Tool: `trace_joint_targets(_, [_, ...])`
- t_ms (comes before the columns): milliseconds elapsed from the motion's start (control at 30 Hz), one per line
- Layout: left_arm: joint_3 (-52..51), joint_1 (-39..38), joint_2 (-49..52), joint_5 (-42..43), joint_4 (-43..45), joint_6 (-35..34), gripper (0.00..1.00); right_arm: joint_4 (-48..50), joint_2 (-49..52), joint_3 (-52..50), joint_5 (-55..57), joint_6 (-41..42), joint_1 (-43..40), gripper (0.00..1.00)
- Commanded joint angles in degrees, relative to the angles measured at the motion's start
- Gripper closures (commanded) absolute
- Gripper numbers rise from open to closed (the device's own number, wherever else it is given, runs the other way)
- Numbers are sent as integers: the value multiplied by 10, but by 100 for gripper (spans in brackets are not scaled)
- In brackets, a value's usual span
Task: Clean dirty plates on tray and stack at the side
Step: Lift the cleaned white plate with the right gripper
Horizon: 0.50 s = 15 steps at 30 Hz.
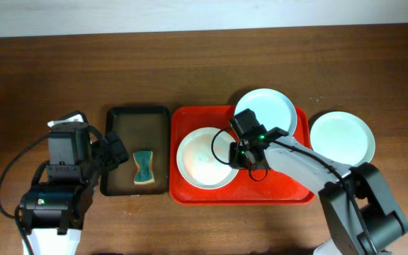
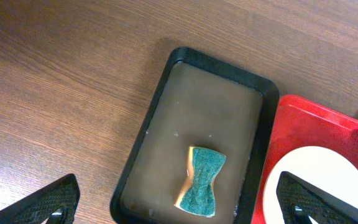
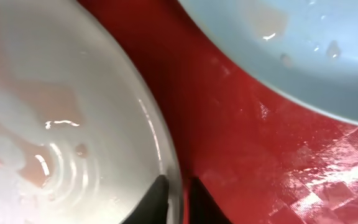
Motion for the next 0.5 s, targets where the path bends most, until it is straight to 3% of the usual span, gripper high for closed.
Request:
trace_joint_targets(0, [7,4,0,0,0,-7,1,0,9,-3,7,3,4,96])
trace_joint_targets(267, [7,4,0,0,0,-7,1,-10,0,5,-1,3,3,96])
trace_joint_targets(467, [7,4,0,0,0,-7,1,-102,-65,81,-16,-18,-28,96])
